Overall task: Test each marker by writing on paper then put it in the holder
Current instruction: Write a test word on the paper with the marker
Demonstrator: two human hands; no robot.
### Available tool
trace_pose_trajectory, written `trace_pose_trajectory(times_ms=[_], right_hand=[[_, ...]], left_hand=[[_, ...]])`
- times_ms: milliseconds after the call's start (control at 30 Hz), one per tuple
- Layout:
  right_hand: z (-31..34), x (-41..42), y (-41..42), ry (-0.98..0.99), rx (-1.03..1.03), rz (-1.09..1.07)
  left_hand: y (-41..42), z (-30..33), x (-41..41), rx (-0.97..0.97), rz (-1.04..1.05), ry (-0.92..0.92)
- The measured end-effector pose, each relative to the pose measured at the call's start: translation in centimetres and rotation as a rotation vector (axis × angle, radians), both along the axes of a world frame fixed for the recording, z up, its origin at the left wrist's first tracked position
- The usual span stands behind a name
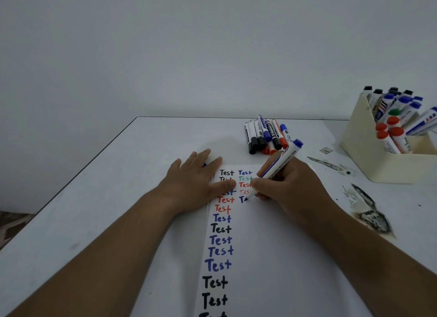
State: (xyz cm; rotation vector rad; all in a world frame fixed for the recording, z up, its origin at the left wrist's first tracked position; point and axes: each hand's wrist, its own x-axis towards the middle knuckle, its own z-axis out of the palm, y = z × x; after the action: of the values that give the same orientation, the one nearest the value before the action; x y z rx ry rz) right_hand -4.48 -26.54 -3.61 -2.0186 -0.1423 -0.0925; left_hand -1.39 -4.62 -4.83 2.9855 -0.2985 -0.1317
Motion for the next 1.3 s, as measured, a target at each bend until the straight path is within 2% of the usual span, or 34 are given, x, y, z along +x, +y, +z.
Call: trace_pose_trajectory(times_ms=[867,1067,1300], right_hand=[[0.41,-0.26,-0.12,-0.007,-0.016,-0.028],[0.37,-0.1,-0.21,-0.054,0.001,-0.093],[0.38,-0.07,-0.18,-0.008,0.02,-0.075]], left_hand=[[0.04,-0.04,0.07,-0.012,0.004,0.003],[0.07,-0.09,0.1,-0.019,0.004,-0.002],[0.1,-0.16,0.12,-0.026,-0.001,-0.006]])
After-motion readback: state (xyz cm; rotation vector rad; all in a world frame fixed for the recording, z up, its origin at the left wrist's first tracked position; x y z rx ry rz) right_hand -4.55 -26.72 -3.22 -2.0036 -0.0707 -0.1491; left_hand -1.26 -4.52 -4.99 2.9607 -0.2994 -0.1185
